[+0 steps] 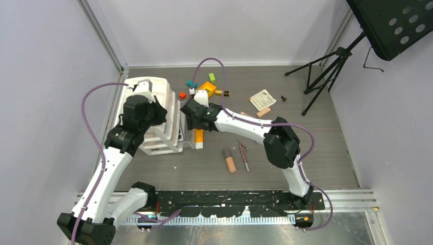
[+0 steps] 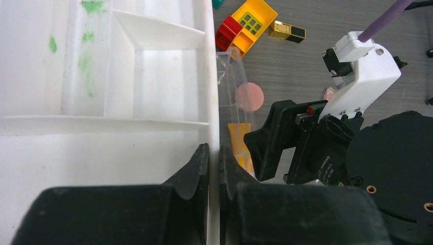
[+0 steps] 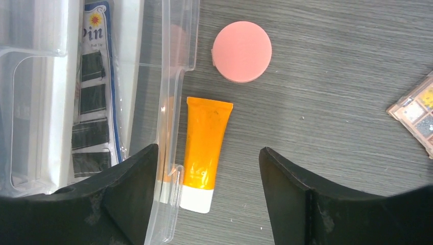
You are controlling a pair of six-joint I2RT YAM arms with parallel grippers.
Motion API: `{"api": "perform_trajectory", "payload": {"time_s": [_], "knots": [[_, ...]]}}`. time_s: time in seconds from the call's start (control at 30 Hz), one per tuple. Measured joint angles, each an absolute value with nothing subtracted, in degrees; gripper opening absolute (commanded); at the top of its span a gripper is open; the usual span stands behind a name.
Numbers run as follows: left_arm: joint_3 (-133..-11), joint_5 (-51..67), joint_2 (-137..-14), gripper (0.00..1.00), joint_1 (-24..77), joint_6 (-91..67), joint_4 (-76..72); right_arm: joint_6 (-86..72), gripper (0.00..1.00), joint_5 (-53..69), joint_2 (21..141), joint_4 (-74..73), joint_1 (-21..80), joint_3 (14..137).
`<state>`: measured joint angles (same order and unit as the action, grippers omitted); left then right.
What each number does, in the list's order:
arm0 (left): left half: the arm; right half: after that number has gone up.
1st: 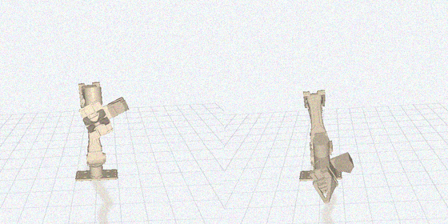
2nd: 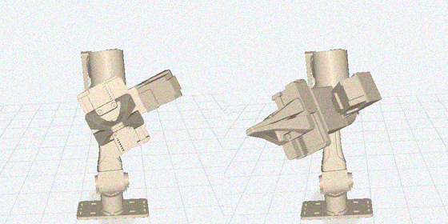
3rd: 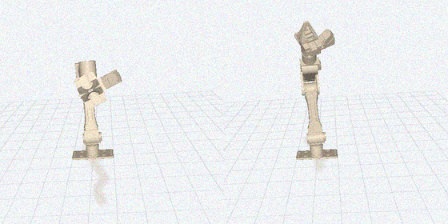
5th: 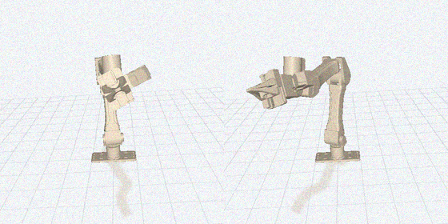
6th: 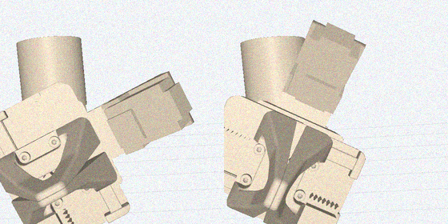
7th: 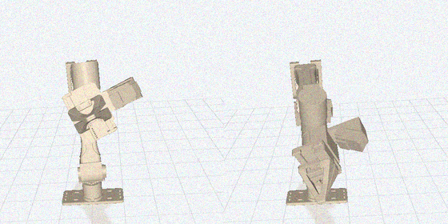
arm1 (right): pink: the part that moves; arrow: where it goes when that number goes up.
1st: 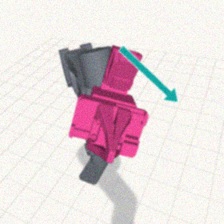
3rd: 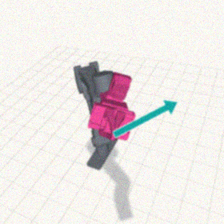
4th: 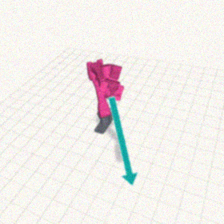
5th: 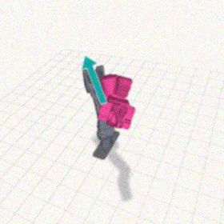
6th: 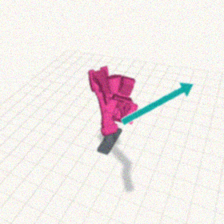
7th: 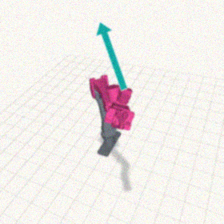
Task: Organize the makeup
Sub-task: Open the drawer in the storage box.
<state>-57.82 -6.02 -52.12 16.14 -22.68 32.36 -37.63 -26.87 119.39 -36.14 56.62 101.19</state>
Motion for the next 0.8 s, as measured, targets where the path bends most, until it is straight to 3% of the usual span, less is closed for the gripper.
{"api": "perform_trajectory", "payload": {"time_s": [0.53,0.8], "knots": [[-57.82,-5.93,-52.62,0.0,16.16,-23.4,31.88,-36.69,0.72,-33.39,116.22,-40.29,55.94,98.91],[-57.82,-5.96,-52.75,0.0,16.14,-23.11,32.1,-33.93,0.83,-30.63,112.31,-38.79,54.87,94.72]]}}
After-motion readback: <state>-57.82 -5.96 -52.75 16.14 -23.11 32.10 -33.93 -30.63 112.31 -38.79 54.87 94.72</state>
